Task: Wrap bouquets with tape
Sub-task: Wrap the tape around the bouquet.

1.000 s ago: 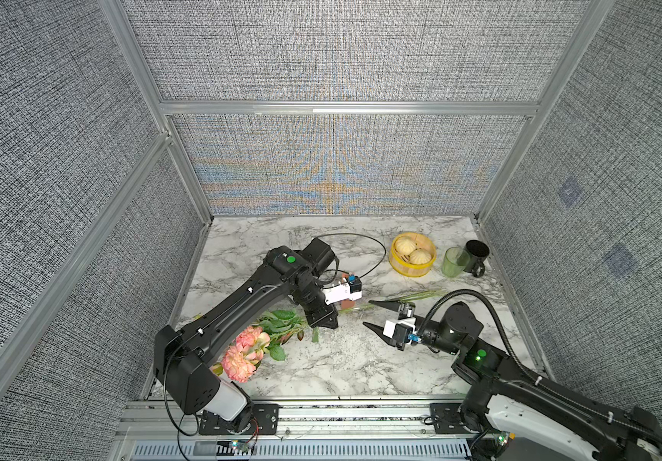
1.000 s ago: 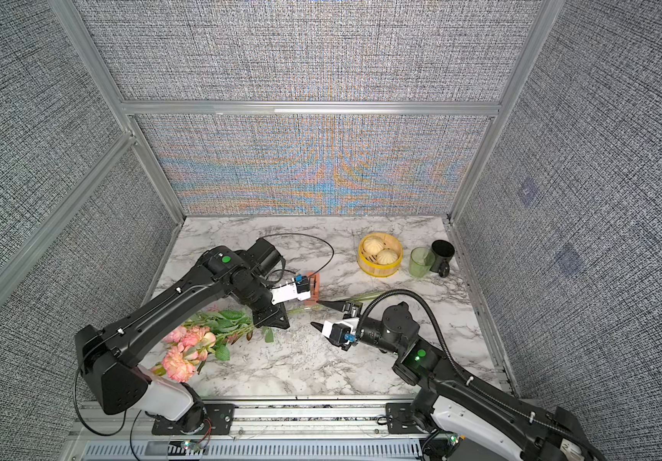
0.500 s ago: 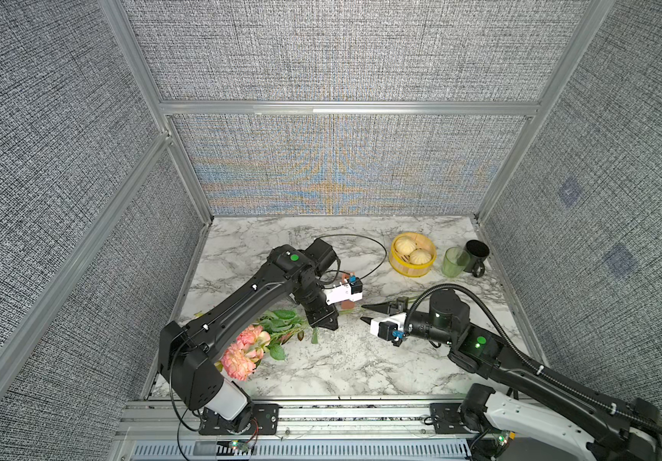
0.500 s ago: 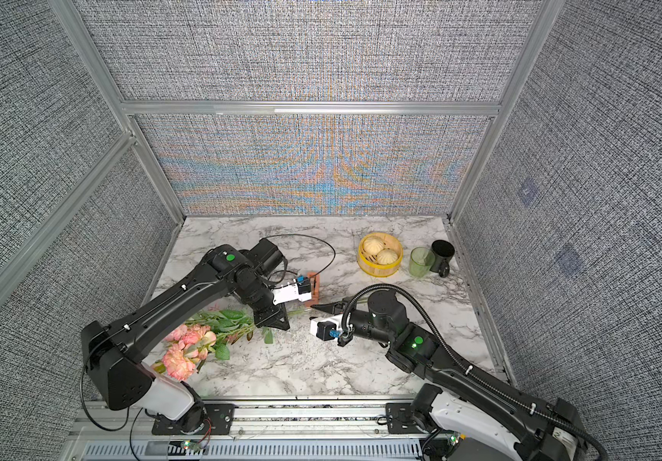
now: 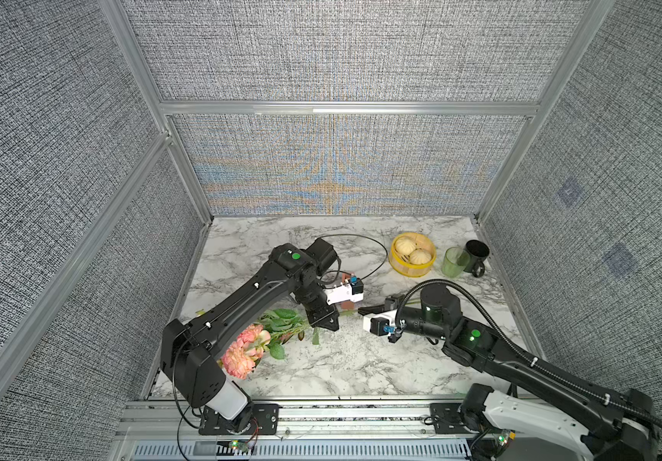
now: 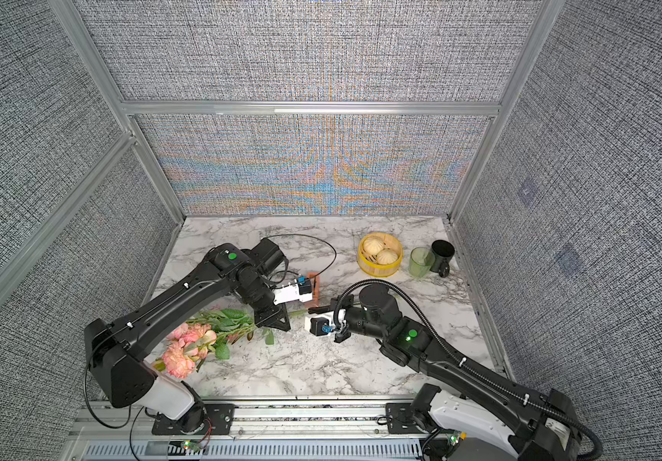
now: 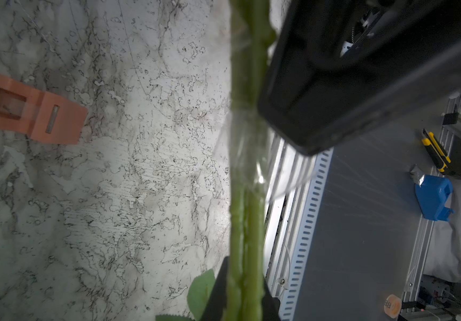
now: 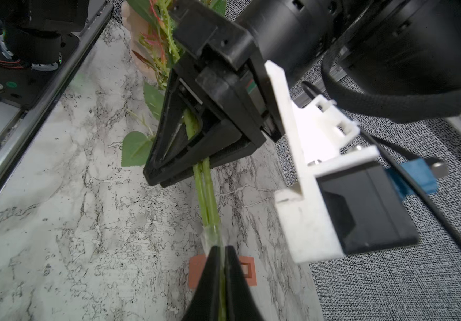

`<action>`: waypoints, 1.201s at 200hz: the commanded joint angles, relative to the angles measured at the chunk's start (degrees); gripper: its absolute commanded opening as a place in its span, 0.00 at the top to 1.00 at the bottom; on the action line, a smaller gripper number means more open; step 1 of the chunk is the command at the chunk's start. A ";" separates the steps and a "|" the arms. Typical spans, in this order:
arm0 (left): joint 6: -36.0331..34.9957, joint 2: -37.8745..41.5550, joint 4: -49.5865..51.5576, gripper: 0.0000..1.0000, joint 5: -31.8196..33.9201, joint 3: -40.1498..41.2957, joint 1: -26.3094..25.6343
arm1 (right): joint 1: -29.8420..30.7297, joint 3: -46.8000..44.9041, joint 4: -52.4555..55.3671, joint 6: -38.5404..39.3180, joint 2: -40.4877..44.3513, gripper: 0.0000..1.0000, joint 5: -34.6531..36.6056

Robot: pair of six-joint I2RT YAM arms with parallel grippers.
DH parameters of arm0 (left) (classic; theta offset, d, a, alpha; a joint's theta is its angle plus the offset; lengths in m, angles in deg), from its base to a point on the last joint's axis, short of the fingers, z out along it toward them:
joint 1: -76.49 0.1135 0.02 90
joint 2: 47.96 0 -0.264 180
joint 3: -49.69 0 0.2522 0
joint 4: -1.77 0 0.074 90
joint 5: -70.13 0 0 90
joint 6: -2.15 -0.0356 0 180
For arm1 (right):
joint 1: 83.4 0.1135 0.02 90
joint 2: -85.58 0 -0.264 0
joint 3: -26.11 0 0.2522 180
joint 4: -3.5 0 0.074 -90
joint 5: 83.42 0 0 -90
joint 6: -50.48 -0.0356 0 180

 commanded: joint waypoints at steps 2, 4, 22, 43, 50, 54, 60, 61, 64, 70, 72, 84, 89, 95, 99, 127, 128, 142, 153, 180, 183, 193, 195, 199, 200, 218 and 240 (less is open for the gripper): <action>-1.36 0.15 1.51 1.00 -1.79 -0.07 -0.04 | -0.13 1.20 2.30 0.18 0.00 0.95 3.87; -1.36 0.11 1.57 1.00 -1.79 -0.07 -0.06 | -0.11 1.28 2.55 0.18 0.07 0.96 3.88; -1.46 -0.09 1.51 1.00 -1.86 0.05 -0.06 | -0.11 1.79 3.58 -0.16 0.60 1.00 4.19; -1.57 -0.48 1.90 1.00 -1.91 0.02 -0.08 | -0.11 2.18 4.60 0.56 0.62 1.00 5.21; -1.71 -0.49 1.96 1.00 -1.99 0.02 -0.11 | -0.11 2.27 4.93 0.76 0.61 1.00 5.41; -1.69 -0.49 2.00 1.00 -1.99 0.02 -0.09 | -0.11 2.27 5.10 0.84 0.55 1.00 5.52; -1.71 -0.46 2.11 1.00 -2.01 0.02 -0.04 | -0.11 2.30 5.34 1.18 0.58 1.00 5.52; -1.71 -0.46 2.12 1.00 -2.05 0.02 -0.04 | -0.11 2.28 5.37 1.21 0.56 1.00 5.52; -1.74 -0.46 2.13 1.00 -2.01 0.02 -0.07 | -0.11 2.21 5.45 1.36 0.54 1.00 5.52; -1.79 -0.38 2.30 1.00 -2.02 0.02 -0.04 | -0.11 2.27 5.67 1.68 0.59 1.00 5.59; -1.82 -0.31 2.30 1.00 -2.07 0.02 -0.08 | -0.11 2.27 5.79 1.79 0.57 1.00 5.61; -1.86 -0.05 2.23 1.00 -2.08 0.04 -0.06 | -0.11 2.47 6.54 2.31 0.62 1.00 5.08; -1.87 -0.03 2.17 1.00 -2.10 0.02 -0.07 | -0.11 2.46 6.85 2.55 0.70 1.00 4.59; -1.88 0.06 2.02 1.00 -2.26 0.02 -0.07 | -0.11 2.27 6.93 2.56 0.99 1.00 4.26; -1.81 0.15 1.90 1.00 -2.45 -0.03 -0.08 | -0.11 2.28 7.11 2.54 1.27 1.00 4.22; -1.63 -0.18 1.55 1.00 -2.74 -0.14 0.05 | 0.32 -0.35 5.93 2.13 7.20 0.76 3.89; -1.59 -0.23 1.57 1.00 -2.72 -0.15 0.05 | 0.37 -0.44 5.84 2.08 7.51 0.74 3.92; -1.49 -0.71 1.90 1.00 -2.51 -0.32 0.03 | 0.74 -1.86 4.69 1.24 11.26 0.65 3.92; -1.54 -1.19 1.95 1.00 -2.64 -0.49 0.04 | 1.41 -2.80 3.88 1.33 12.84 0.62 2.09; -1.19 -2.10 1.86 1.00 -3.12 -1.19 0.05 | 4.46 -3.19 1.95 2.94 9.57 0.58 -1.12; -1.19 -2.20 1.97 1.00 -3.13 -1.28 0.05 | 5.05 -2.75 2.23 3.37 8.79 0.58 -0.62; -0.93 -2.62 2.16 1.00 -3.36 -1.71 0.05 | 7.01 -1.45 2.58 5.33 6.13 0.58 1.83; -0.86 -2.72 2.20 1.00 -3.35 -1.78 0.05 | 7.49 -1.21 2.62 5.78 5.49 0.58 2.36; -0.92 -2.95 2.41 1.00 -3.41 -1.95 0.04 | 8.22 -0.69 2.73 6.66 4.32 0.58 3.43; -0.92 -2.98 2.44 1.00 -3.40 -2.02 0.04 | 8.41 -0.48 2.74 6.85 4.05 0.58 3.73; -0.92 -3.92 3.00 1.00 -3.82 -2.99 0.10 | 10.16 2.00 2.78 8.54 -0.08 0.57 7.97; -1.22 -4.66 3.72 1.00 -4.03 -3.41 0.05 | 11.05 2.01 -0.05 9.98 -2.24 0.57 11.86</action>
